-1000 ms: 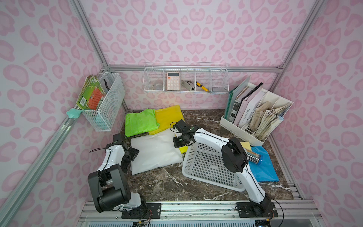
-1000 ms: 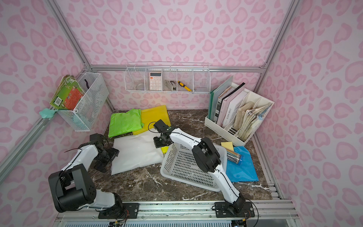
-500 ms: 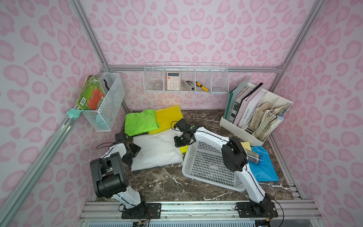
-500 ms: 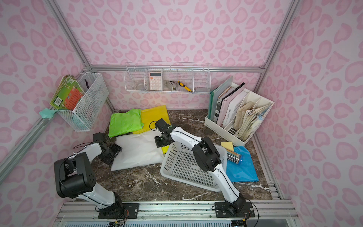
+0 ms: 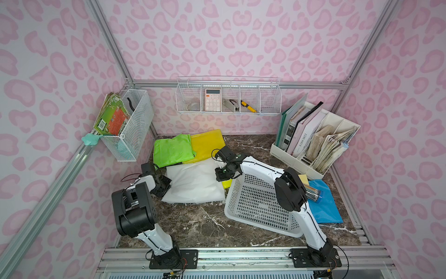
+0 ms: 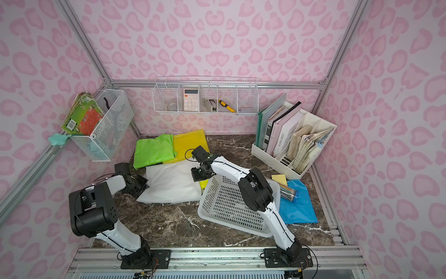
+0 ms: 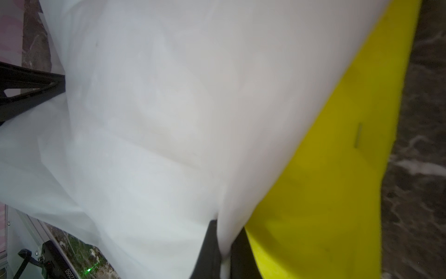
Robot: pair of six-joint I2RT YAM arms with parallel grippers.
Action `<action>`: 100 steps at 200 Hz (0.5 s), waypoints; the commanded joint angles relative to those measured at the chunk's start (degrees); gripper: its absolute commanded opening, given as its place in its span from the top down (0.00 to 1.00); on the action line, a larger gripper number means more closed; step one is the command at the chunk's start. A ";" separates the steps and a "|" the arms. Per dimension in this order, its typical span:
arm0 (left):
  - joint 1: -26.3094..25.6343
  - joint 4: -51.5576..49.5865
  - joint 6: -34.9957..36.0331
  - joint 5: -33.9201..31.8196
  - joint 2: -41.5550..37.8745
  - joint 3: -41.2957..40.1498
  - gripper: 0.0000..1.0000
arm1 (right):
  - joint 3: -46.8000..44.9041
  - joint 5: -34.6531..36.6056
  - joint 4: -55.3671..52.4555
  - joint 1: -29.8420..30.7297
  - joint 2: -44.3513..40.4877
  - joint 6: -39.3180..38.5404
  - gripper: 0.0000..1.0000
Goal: Put the folded raincoat in the basket
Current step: Pick up the raincoat from the center of the board.
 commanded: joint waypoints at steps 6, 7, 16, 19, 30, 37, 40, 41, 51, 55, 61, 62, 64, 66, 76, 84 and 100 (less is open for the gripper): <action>-0.16 -9.50 -0.46 2.42 -2.87 0.19 1.00 | 0.52 -2.13 2.06 -0.22 -0.61 0.16 1.00; -0.17 -9.73 -0.49 2.40 -3.07 0.27 1.00 | 0.60 -2.16 2.07 -0.23 -0.58 0.12 1.00; -0.17 -12.04 -0.93 1.73 -5.04 0.75 1.00 | 1.67 -2.52 2.03 -0.25 -0.39 0.02 1.00; -0.17 -12.92 -1.09 1.56 -5.73 1.04 1.00 | 2.06 -2.74 2.00 -0.29 -0.33 -0.07 1.00; -0.17 -16.16 -1.31 0.82 -8.24 1.81 1.00 | 3.53 -3.05 1.82 -0.34 -0.12 -0.27 1.00; -0.17 -18.43 -1.25 -0.01 -9.79 2.35 1.00 | 4.60 -3.45 1.67 -0.32 0.09 -0.36 1.00; -0.17 -19.54 -1.24 -0.50 -10.35 2.57 1.00 | 5.08 -3.62 1.50 -0.34 0.19 -0.44 1.00; -0.17 -19.89 -1.23 -0.69 -10.62 2.69 1.00 | 5.30 -3.69 1.39 -0.29 0.21 -0.45 1.00; -0.17 -23.45 -1.14 -2.93 -12.84 3.66 1.00 | 7.24 -4.56 0.65 -0.37 0.56 -0.51 1.00; -0.17 -24.85 -1.07 -3.78 -13.80 4.20 1.00 | 7.83 -5.00 0.50 -0.34 0.59 -0.46 1.00; -0.17 -26.63 -0.99 -4.92 -15.41 4.72 1.00 | 8.34 -5.75 0.52 -0.37 0.48 -0.41 1.00; -0.17 -26.86 -0.97 -5.09 -15.66 4.86 1.00 | 8.38 -5.90 0.59 -0.40 0.45 -0.39 1.00; -0.17 -27.36 -0.90 -5.31 -16.18 5.02 1.00 | 8.45 -6.04 0.70 -0.35 0.42 -0.37 1.00; -0.17 -27.88 -0.88 -5.59 -16.70 5.19 1.00 | 8.49 -6.27 0.81 -0.33 0.31 -0.30 1.00; -0.16 -30.69 -0.87 -7.22 -19.25 6.29 1.00 | 8.46 -7.17 1.32 -0.37 -0.24 -0.20 1.00; -0.17 -32.34 -0.96 -7.88 -21.19 7.00 1.00 | 8.49 -7.66 1.50 -0.33 -0.62 -0.19 1.00; -0.17 -35.35 -0.57 -7.53 -24.45 8.34 1.00 | 8.43 -8.22 1.24 -0.33 -1.99 -0.43 1.00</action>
